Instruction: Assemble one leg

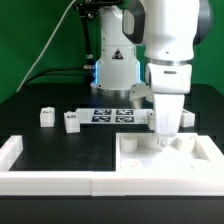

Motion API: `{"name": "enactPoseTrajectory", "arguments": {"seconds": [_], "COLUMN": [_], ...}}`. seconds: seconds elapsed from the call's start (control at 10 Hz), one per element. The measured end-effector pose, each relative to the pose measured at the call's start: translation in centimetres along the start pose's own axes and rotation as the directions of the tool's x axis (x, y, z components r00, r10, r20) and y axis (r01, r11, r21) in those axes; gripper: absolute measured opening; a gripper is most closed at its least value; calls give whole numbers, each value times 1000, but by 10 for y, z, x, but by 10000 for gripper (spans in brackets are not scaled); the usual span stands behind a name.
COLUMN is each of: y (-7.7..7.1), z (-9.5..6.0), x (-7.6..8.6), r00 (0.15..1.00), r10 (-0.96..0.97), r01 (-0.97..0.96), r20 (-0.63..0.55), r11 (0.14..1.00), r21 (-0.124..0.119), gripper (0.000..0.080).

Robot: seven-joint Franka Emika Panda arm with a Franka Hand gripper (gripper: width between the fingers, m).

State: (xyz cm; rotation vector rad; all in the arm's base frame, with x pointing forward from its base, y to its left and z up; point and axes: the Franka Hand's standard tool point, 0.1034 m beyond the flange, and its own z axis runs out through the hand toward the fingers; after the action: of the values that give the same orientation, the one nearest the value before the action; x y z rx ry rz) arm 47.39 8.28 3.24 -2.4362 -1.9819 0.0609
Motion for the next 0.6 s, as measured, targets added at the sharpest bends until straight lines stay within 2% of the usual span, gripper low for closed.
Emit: {"name": "enactPoseTrajectory", "arguments": {"seconds": [0.2,0.3,0.6], "y": [-23,-39,-39], "z": [-18,-21,-20], "x": [5,10,12], "r00": [987,961,954], "r10": [158,271,295], "r01": [-158,-272,-297], "r20": [6,45,48], "r11": [987,962,955], "r21": [-11,15,17], "gripper": [648,648,648]}}
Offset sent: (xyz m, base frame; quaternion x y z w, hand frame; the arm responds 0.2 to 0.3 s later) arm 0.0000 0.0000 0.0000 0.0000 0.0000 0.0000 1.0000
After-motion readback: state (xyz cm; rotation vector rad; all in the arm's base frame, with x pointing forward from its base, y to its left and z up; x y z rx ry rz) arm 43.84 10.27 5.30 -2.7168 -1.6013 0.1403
